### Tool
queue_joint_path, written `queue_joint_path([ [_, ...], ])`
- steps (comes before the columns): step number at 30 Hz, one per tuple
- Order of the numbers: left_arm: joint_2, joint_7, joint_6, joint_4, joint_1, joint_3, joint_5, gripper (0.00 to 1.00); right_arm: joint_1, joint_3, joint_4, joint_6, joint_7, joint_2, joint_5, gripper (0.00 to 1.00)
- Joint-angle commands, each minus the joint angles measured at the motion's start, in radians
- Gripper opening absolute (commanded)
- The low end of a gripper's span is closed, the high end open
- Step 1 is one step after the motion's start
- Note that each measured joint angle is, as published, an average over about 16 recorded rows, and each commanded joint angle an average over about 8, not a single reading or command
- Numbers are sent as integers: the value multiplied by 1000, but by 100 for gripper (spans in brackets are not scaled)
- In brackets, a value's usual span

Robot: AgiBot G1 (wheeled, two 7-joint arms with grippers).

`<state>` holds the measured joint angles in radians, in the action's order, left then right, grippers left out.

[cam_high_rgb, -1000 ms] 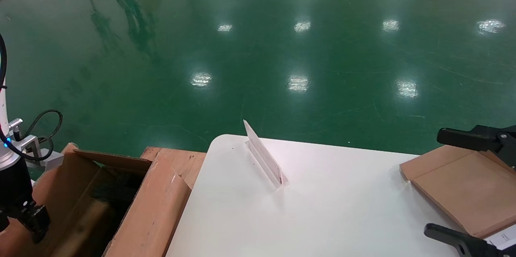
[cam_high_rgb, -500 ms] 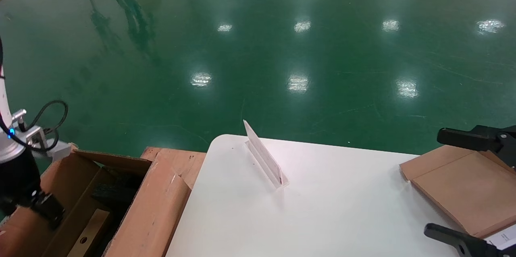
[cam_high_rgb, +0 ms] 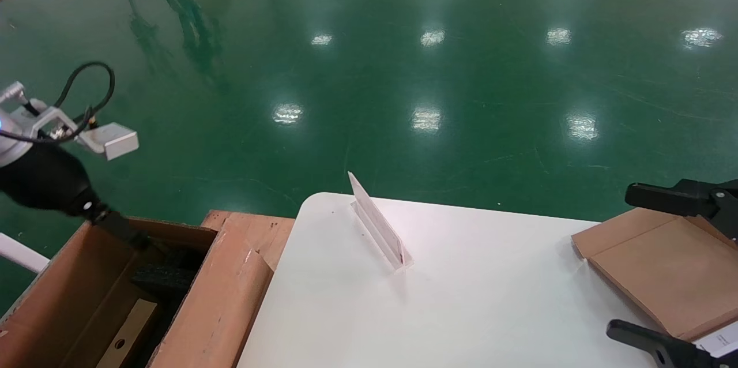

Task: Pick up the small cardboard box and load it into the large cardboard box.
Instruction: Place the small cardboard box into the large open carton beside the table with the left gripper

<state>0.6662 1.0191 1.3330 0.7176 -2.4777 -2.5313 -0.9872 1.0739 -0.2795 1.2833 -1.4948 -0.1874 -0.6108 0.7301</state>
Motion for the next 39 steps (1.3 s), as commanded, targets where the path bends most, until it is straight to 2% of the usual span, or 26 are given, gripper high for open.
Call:
queue_joint_path([
  [1, -19, -39, 3, 11, -25, 29, 9, 100, 0, 0, 0, 0, 0, 0, 0, 100],
  [10, -148, -204, 61, 80, -84, 134, 141, 100, 0, 0, 0, 0, 0, 0, 0, 100],
  [15, -192, -254, 81, 102, -85, 163, 200, 100, 0, 0, 0, 0, 0, 0, 0, 100],
  [24, -184, -270, 81, 113, -48, 227, 191, 100, 0, 0, 0, 0, 0, 0, 0, 100],
  [39, -165, -329, 88, 160, 111, 452, 189, 100, 0, 0, 0, 0, 0, 0, 0, 100],
])
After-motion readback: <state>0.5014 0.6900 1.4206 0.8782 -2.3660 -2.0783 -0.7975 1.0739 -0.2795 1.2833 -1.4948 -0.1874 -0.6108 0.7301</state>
